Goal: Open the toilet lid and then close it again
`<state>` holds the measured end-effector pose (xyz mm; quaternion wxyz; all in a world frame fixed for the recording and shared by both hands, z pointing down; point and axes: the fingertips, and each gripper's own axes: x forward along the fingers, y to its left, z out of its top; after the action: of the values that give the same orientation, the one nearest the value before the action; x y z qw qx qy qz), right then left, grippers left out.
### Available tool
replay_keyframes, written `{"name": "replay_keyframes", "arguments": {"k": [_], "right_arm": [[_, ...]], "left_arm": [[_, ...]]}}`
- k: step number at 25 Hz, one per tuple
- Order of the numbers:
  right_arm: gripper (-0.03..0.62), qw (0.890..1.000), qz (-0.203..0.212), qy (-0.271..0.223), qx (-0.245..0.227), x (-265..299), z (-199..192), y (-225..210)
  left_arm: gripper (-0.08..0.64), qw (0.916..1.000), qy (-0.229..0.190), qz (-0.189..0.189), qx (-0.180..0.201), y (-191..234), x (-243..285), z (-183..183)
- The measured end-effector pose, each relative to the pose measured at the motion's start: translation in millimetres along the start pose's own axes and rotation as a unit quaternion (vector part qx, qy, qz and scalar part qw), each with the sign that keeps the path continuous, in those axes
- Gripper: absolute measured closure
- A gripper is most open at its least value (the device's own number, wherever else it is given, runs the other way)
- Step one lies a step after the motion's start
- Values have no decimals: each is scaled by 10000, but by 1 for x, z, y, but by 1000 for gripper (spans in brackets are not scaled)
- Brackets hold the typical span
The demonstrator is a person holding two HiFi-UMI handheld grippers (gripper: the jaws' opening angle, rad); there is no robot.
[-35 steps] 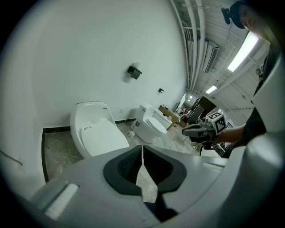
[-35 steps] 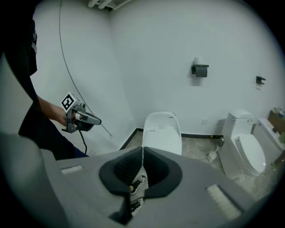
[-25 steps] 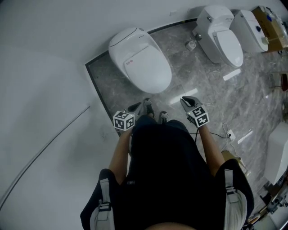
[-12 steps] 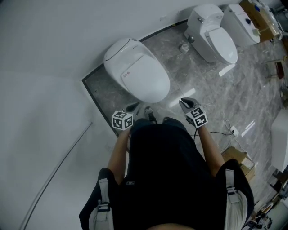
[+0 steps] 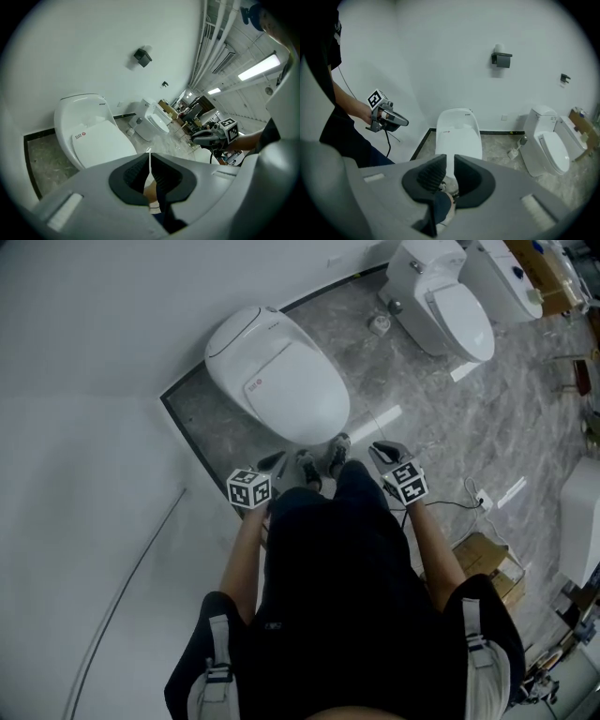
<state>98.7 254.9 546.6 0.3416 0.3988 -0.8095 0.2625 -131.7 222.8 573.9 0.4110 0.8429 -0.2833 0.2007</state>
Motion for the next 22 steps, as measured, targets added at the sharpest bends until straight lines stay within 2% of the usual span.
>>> {"name": "replay_keyframes", "arguments": {"k": [7,11,14,22], "right_arm": [[537,9993,232,268,146,25,-23,-25],[535,9985,214,60,500,46,-21,-48],[536,9969,220,-17,750,72,-20,-64],[535,9934,549,314,953,140,-56,-77]], "left_arm": [[540,9988,196,229,-377,22,24,-27],[540,9979,243,151,-573,32,45,-40],[540,9969,347,277,-652,48,57,-44],[540,9876,607,660,-1286,98,92,-75]]}}
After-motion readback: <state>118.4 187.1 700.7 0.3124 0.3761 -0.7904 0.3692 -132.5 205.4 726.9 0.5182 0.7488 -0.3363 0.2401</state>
